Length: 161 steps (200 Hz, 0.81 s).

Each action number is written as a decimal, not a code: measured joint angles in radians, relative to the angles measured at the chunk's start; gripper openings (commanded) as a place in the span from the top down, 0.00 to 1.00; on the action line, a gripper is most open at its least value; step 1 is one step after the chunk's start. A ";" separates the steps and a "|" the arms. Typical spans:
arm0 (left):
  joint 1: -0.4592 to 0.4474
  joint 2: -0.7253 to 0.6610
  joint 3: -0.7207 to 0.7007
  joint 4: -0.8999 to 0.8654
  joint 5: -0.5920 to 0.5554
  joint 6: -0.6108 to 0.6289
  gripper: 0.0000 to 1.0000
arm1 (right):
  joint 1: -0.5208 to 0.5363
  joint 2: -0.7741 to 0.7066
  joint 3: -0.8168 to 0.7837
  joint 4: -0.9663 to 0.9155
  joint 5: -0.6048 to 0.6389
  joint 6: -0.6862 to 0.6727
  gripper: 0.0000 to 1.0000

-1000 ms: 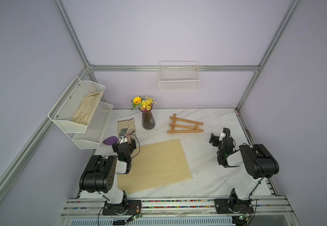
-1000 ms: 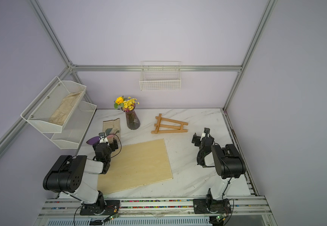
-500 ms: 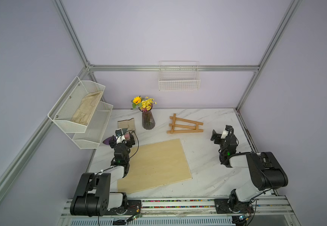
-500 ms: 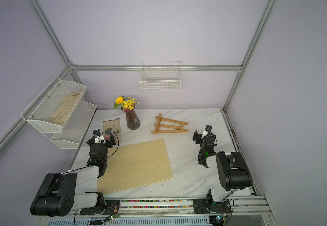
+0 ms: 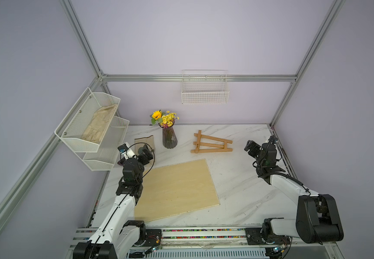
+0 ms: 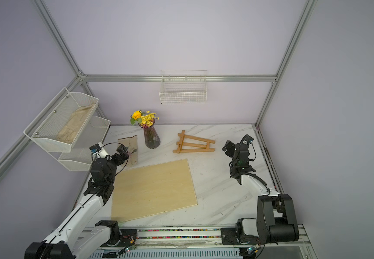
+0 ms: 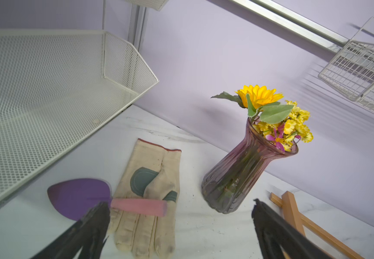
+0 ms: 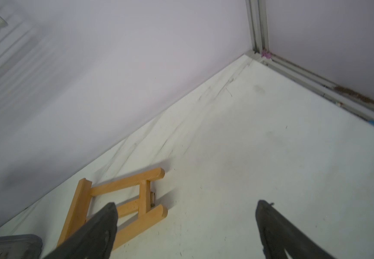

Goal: Assemble the easel
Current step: Pick up the easel at the center of the board.

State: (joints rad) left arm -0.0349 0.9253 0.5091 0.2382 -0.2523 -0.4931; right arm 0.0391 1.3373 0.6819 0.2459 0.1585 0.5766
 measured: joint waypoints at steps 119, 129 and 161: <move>-0.306 0.063 0.086 -0.306 0.133 -0.161 0.00 | 0.148 0.010 0.000 -0.149 -0.219 0.067 0.03; -0.353 0.100 0.116 -0.317 0.126 -0.161 0.00 | 0.174 0.010 0.000 -0.151 -0.222 0.066 0.03; -0.464 0.254 0.224 -0.338 0.103 -0.153 0.00 | 0.264 0.016 0.000 -0.151 -0.230 0.065 0.03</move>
State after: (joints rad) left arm -0.4988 1.1797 0.7326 -0.0998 -0.1490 -0.6464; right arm 0.3031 1.3537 0.6815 0.0952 -0.0715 0.6418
